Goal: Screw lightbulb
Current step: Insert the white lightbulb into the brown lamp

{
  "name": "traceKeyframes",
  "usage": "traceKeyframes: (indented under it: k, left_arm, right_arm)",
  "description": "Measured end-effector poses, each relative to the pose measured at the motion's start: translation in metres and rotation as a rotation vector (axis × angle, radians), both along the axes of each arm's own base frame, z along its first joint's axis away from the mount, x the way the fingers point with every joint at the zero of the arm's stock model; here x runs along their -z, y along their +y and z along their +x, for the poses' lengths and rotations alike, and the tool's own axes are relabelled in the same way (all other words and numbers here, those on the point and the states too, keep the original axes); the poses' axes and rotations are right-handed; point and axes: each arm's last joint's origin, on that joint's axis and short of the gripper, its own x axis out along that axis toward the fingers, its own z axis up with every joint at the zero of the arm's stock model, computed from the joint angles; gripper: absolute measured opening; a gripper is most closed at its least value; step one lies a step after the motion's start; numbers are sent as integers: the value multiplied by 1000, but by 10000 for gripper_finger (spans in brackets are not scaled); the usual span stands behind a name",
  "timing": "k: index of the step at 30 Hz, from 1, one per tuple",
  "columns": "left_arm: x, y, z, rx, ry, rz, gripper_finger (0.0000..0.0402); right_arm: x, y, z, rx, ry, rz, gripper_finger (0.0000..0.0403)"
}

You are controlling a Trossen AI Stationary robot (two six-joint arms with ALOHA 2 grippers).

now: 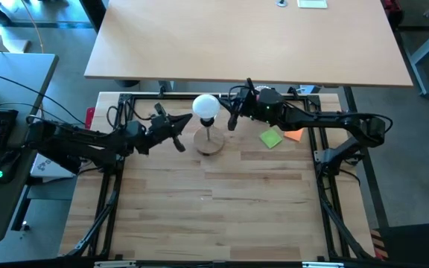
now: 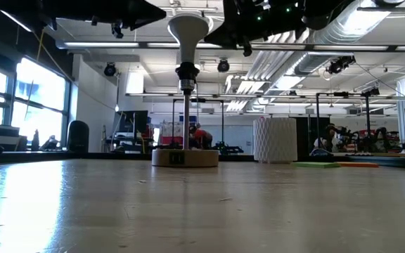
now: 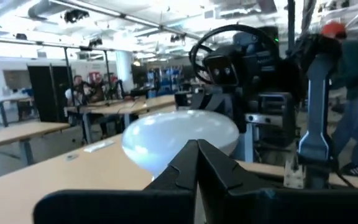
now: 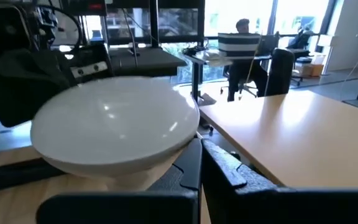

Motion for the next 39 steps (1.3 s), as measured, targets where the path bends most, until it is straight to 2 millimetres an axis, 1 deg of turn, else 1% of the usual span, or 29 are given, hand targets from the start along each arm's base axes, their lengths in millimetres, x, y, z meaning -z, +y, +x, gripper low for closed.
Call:
traceKeyframes:
  k: [3, 6, 10, 17, 19, 24, 26, 28, 33, 36, 39]
  left_arm:
    - [2, 5, 1, -10, 5, -4, 0]
    - [3, 10, 3, 1, -4, -12, 0]
    - [5, 17, 3, -20, -4, -19, 0]
    - [5, 20, 2, -49, 5, -13, 0]
    - [5, 21, 2, -67, 19, -8, 0]
    - [13, 26, 2, -95, 98, -11, 0]
    - [11, 27, 1, -104, 92, -7, 0]
    - [10, 27, -1, -105, 97, -8, 0]
    - [1, 19, -9, -69, 71, -1, 0]
    - [-5, 14, -11, 7, 41, 26, 0]
    - [-8, 12, -10, 91, 3, 41, 0]
  right_arm:
    - [-1, 0, 0, 0, -11, -3, 0]
    - [-1, 1, 0, -35, -9, -1, 0]
    - [0, 7, 2, -45, -4, -6, 0]
    - [3, 18, 4, -74, 52, -2, 0]
    - [4, 24, 4, -100, 67, 3, 0]
    - [-6, 42, -2, -157, 85, -17, 0]
    - [-9, 49, -6, -178, 104, -39, 0]
    - [-13, 54, -11, -151, 121, -44, 0]
    - [-19, 49, -18, 11, 125, -65, 0]
    - [-22, 42, -17, 24, 79, -77, 0]
    - [-24, 31, -17, 43, 34, -74, 0]
